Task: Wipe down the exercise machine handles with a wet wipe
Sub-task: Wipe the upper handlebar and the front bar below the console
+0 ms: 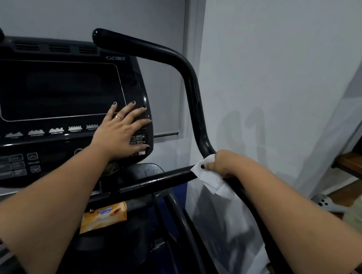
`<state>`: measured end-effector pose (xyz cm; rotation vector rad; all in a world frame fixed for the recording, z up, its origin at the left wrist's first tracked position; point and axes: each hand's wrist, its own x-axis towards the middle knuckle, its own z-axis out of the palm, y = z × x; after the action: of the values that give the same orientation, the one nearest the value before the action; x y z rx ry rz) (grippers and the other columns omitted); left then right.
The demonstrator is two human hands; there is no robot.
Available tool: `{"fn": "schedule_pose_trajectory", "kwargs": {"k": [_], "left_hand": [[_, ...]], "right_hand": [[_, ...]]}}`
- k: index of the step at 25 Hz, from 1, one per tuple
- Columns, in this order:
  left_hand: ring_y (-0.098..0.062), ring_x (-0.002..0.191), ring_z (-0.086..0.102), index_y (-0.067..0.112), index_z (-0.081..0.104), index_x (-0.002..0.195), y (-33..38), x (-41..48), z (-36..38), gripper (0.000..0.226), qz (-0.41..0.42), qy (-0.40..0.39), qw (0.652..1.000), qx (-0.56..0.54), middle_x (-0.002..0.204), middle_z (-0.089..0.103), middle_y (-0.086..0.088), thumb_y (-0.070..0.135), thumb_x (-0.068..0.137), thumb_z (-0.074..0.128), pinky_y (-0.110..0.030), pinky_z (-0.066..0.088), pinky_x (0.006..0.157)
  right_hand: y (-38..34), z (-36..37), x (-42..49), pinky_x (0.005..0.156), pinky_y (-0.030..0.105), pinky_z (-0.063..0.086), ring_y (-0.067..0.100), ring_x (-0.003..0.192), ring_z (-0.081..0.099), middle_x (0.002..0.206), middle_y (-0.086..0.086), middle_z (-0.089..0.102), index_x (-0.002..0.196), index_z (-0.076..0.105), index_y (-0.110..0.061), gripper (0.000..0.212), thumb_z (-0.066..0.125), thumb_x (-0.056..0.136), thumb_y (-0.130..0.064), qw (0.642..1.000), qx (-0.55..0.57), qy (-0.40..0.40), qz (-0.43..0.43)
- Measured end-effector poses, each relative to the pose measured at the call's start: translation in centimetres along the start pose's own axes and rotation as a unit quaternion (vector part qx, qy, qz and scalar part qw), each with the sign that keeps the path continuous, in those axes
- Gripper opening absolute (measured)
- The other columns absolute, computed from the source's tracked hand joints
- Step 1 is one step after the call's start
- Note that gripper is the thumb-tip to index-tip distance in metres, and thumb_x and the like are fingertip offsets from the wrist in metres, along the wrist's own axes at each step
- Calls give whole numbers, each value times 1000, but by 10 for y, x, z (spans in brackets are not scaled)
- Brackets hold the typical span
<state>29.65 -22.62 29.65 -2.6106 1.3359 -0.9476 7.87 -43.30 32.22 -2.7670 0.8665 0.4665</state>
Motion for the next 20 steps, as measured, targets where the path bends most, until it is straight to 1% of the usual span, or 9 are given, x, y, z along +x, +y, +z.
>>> {"fn": "schedule_pose_trajectory", "kwargs": {"k": [2, 4, 7, 10, 12, 14, 16, 18, 20], "left_hand": [[-18, 152, 3, 39, 34, 147, 1, 1, 8, 78, 11, 24, 999, 38, 161, 22, 9, 81, 81, 34, -57, 2, 120], [-19, 152, 3, 39, 35, 147, 2, 3, 8, 81, 15, 34, 998, 46, 161, 23, 8, 84, 80, 29, -58, 3, 120], [-20, 152, 2, 40, 35, 147, 0, 3, 8, 85, 14, 40, 998, 44, 162, 21, 9, 88, 77, 26, -59, 2, 120], [-19, 152, 0, 41, 34, 147, 1, 3, 7, 87, 10, 35, 999, 37, 162, 19, 9, 90, 75, 24, -59, 1, 119], [-19, 152, 0, 42, 34, 147, 1, 3, 6, 89, 8, 31, 999, 34, 162, 18, 10, 91, 74, 23, -58, 0, 119], [-18, 152, 0, 42, 35, 147, 1, 3, 5, 89, 7, 30, 999, 30, 162, 18, 10, 92, 73, 24, -58, -1, 120], [-19, 152, 0, 44, 33, 147, 1, 3, 4, 88, 7, 26, 999, 23, 162, 17, 11, 92, 73, 25, -57, -3, 120], [-19, 152, -1, 45, 32, 147, 1, 3, 3, 88, 7, 20, 1000, 19, 163, 16, 11, 92, 72, 26, -56, -5, 120], [-18, 152, -3, 45, 30, 147, -1, 4, 3, 89, 6, 13, 1000, 15, 163, 14, 12, 93, 72, 25, -55, -8, 119]], "right_hand": [[2, -6, 13, 104, 36, 37, 31, 127, 49, 140, 13, 51, 141, 47, -9, 52, 35, 104, -45, 997, 81, -21, -2], [9, -6, 30, 105, 38, 40, 32, 123, 53, 139, 14, 52, 140, 46, -7, 65, 36, 100, -57, 982, 187, -20, -3], [27, 2, 41, 95, 46, 52, 37, 105, 67, 117, 19, 67, 125, 56, -4, 75, 44, 89, -69, 948, 313, -49, 16], [42, 11, 25, 76, 40, 56, 34, 84, 69, 101, 21, 73, 119, 58, 2, 53, 59, 90, -43, 923, 374, -90, 3], [46, 16, 10, 73, 40, 58, 33, 78, 69, 95, 18, 73, 112, 62, 1, 39, 63, 82, -24, 937, 341, -81, -6], [43, 18, -6, 80, 41, 59, 31, 79, 71, 90, 10, 74, 102, 65, -6, 33, 65, 72, -23, 974, 228, -19, -3], [35, 25, -21, 77, 33, 57, 28, 78, 69, 87, 7, 71, 98, 61, -8, 26, 65, 74, -18, 990, 132, 43, 14], [33, 36, -33, 66, 31, 50, 25, 69, 60, 82, 6, 62, 107, 51, -9, 31, 63, 78, -10, 991, 71, 104, 51], [33, 49, -47, 62, 33, 41, 22, 67, 52, 84, 5, 54, 116, 39, -9, 41, 60, 81, -6, 982, 31, 164, 88]]}}
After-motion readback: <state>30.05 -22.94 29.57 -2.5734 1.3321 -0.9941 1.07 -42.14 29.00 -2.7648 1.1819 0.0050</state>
